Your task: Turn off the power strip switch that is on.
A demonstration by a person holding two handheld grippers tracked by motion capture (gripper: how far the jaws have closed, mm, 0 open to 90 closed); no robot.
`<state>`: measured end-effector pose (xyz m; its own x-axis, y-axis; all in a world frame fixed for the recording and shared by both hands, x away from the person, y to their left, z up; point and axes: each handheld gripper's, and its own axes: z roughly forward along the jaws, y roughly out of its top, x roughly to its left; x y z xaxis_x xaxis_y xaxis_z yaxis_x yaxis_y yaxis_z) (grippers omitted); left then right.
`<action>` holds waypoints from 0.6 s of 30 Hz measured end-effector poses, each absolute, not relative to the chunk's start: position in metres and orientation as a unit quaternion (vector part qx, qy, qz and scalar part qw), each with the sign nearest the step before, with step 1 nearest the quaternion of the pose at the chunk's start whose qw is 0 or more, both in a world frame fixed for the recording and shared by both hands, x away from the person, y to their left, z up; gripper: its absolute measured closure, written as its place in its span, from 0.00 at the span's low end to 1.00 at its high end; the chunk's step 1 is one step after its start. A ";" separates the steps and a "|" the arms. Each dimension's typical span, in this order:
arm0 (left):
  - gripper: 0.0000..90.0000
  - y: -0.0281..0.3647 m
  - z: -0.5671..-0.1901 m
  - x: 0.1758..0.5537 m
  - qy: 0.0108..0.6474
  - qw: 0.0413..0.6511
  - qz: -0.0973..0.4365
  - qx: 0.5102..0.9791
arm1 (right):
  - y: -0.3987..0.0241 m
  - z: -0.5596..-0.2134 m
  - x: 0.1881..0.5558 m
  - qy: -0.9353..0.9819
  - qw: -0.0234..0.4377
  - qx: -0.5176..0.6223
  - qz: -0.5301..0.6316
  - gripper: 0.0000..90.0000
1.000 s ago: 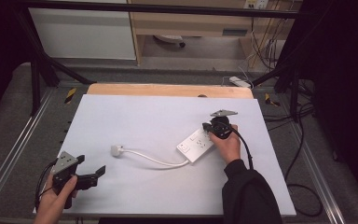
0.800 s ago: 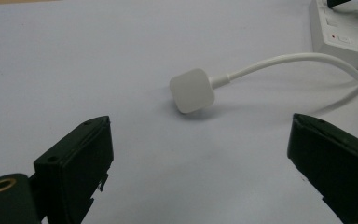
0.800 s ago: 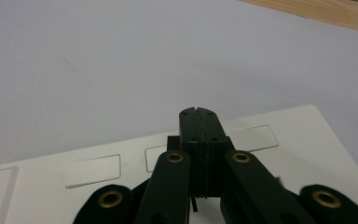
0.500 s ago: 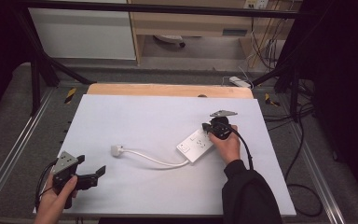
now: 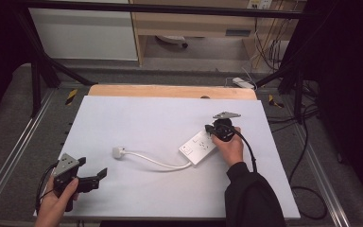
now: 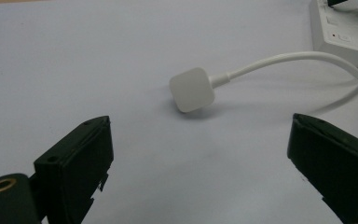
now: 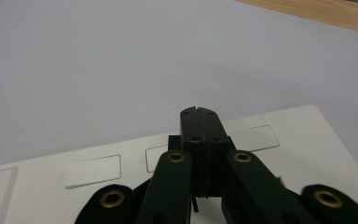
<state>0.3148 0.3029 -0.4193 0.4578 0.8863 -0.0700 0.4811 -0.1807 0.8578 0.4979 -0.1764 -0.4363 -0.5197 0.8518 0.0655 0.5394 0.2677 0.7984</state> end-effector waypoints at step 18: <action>0.08 0.303 -0.419 0.315 0.466 0.438 0.231 0.733 | -0.176 -0.439 0.498 0.775 0.199 0.448 0.399 1.00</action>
<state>0.3148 0.3030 -0.4194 0.4580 0.8863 -0.0689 0.4814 -0.1821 0.8574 0.4975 -0.1762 -0.4385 -0.5194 0.8531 0.0490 0.5356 0.2803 0.7966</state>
